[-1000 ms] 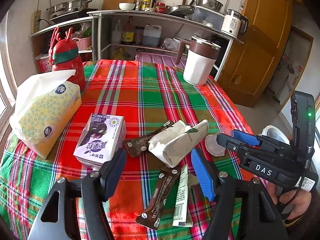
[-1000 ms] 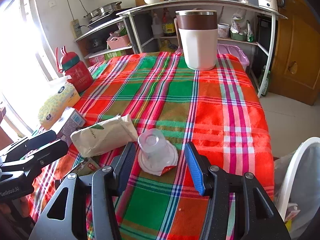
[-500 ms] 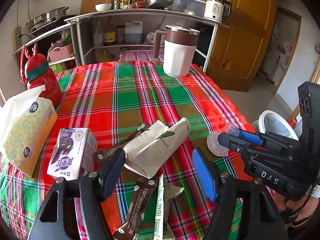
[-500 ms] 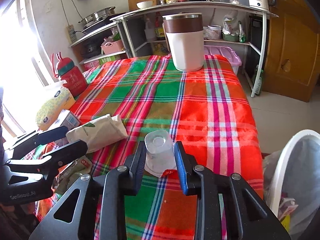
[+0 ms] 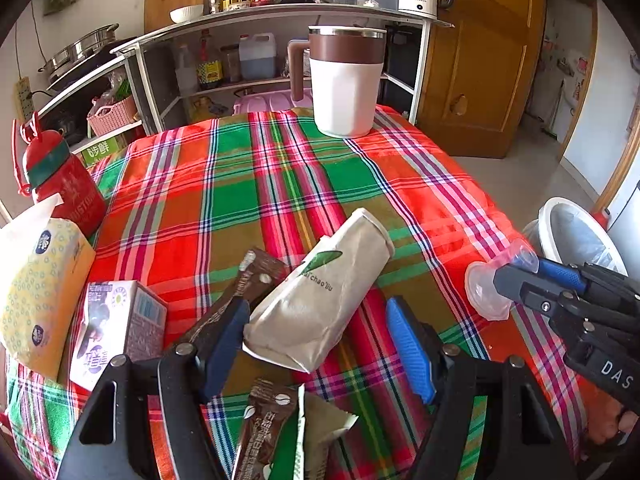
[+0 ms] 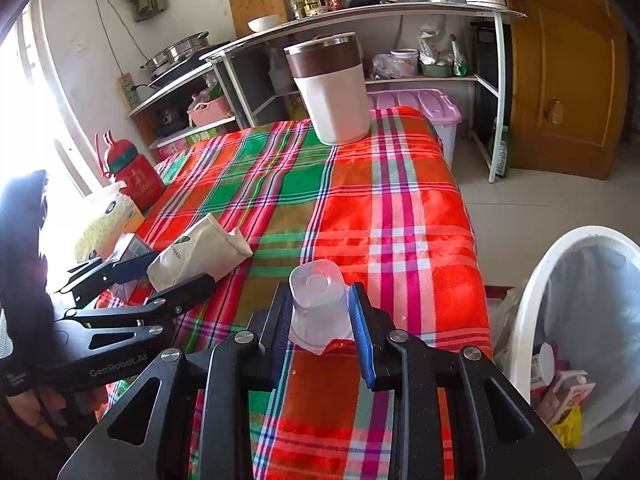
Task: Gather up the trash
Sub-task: 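Grasp the clear plastic cup with the right tool while the left tool grasps the beige paper pouch, then carry the clear cup and beige pouch with both tools over the bin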
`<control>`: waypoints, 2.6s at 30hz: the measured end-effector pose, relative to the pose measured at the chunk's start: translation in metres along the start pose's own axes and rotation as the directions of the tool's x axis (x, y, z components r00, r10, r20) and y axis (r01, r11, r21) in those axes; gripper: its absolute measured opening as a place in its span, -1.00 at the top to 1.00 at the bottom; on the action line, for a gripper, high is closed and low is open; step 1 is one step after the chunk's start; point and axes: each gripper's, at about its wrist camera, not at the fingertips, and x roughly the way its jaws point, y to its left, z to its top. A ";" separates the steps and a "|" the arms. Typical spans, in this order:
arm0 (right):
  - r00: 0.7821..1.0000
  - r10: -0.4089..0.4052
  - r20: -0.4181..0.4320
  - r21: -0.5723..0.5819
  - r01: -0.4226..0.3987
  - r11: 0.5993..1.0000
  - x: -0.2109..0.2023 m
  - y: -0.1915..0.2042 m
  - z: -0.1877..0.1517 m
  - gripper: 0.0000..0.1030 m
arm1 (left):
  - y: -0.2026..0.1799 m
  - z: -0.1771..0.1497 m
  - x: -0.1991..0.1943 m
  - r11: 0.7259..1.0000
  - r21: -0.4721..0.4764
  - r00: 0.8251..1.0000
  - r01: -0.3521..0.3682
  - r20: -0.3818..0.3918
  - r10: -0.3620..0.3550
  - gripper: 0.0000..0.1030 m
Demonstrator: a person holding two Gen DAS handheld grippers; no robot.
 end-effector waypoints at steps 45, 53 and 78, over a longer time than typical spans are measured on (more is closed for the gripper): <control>0.993 -0.020 0.114 0.087 0.010 0.996 -0.069 -0.029 -0.024 0.42 | -0.058 -0.010 -0.065 0.996 0.018 0.991 0.083 0.104 -0.084 0.21; 0.985 -0.063 0.162 0.098 0.048 0.994 -0.106 -0.048 -0.030 0.42 | -0.093 -0.009 -0.084 0.993 0.057 0.983 0.108 0.144 -0.115 0.21; 0.958 -0.244 0.149 0.227 0.207 0.952 -0.157 -0.154 -0.061 0.41 | -0.218 -0.009 -0.070 0.953 0.204 0.966 0.226 0.082 -0.247 0.21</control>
